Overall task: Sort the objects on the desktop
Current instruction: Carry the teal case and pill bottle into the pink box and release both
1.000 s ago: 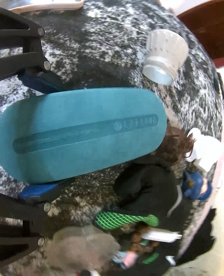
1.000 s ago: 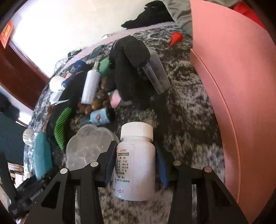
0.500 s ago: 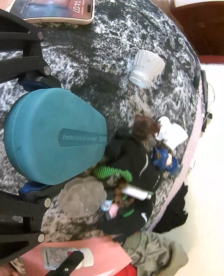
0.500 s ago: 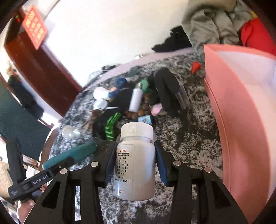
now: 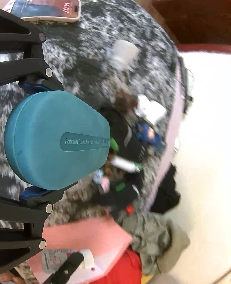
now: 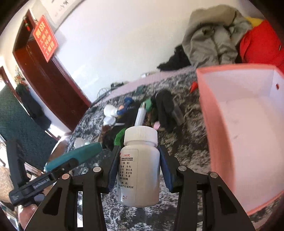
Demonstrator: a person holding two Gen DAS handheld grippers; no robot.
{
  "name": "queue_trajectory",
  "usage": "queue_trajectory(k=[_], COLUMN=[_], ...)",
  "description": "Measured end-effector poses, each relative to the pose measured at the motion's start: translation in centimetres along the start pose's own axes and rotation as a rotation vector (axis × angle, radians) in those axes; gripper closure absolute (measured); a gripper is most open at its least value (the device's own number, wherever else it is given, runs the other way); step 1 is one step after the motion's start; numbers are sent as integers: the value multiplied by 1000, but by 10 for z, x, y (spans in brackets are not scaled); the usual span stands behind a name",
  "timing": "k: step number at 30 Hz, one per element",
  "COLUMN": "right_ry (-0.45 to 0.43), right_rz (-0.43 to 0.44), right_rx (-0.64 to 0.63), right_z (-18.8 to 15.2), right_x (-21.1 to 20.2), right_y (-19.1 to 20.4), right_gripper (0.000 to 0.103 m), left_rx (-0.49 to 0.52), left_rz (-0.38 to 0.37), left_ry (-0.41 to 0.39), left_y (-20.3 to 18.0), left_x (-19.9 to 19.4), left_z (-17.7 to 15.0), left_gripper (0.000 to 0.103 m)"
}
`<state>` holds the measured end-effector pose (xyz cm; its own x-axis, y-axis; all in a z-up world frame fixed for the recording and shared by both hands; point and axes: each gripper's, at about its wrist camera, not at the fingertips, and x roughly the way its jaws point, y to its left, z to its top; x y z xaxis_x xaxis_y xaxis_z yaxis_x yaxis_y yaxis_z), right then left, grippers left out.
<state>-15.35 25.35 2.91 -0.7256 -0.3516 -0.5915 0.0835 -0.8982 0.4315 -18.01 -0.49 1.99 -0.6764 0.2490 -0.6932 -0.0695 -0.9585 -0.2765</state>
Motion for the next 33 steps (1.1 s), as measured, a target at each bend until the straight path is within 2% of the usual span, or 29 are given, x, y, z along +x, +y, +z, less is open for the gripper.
queue_trajectory(k=[3,7,12,16,19,23,25,26,27,28,29,33], right_ry=[-88,-244,-399,-448,-440,-418,-389,-380,-394,-408,-438,-504], right_rz=[-26,-110,-274,-386,-450,-475,-486,-501,-525,-549,-545,-508], right_rx=[-36,-51,-18,50,122,208,233,253,279,304,303,279], right_z=[4,8,11,11,12,18,23,24,22,21,20,21], right_x=[-30,-78,-133,-162,-171,-171,-163,-158,-158,-158,-162,-170], right_y=[-2,-16,-49,-85,-121,-162,-179,-187,-190,-193,-191,-176], right_gripper=[57,57,57,57,57,57,56,45,18,8,3,3], left_rx=[51,136,226,274,307,388,405,408,406,398,380,292], left_rz=[-56,-137,-280,-388,-451,-517,-506,-481,-461,-445,-435,-356], left_ry=[-55,-118,-103,-49,-9,76,75,43,4,-32,-64,-113], left_y=[-31,-82,-153,-206,-244,-282,-285,-282,-277,-269,-258,-208], left_x=[-21,-45,-45,-27,-6,33,40,37,30,23,16,5], left_z=[2,1,-10,-22,-31,-41,-43,-41,-38,-33,-28,-7], left_gripper=[36,36,36,36,36,36,34,29,20,15,13,10])
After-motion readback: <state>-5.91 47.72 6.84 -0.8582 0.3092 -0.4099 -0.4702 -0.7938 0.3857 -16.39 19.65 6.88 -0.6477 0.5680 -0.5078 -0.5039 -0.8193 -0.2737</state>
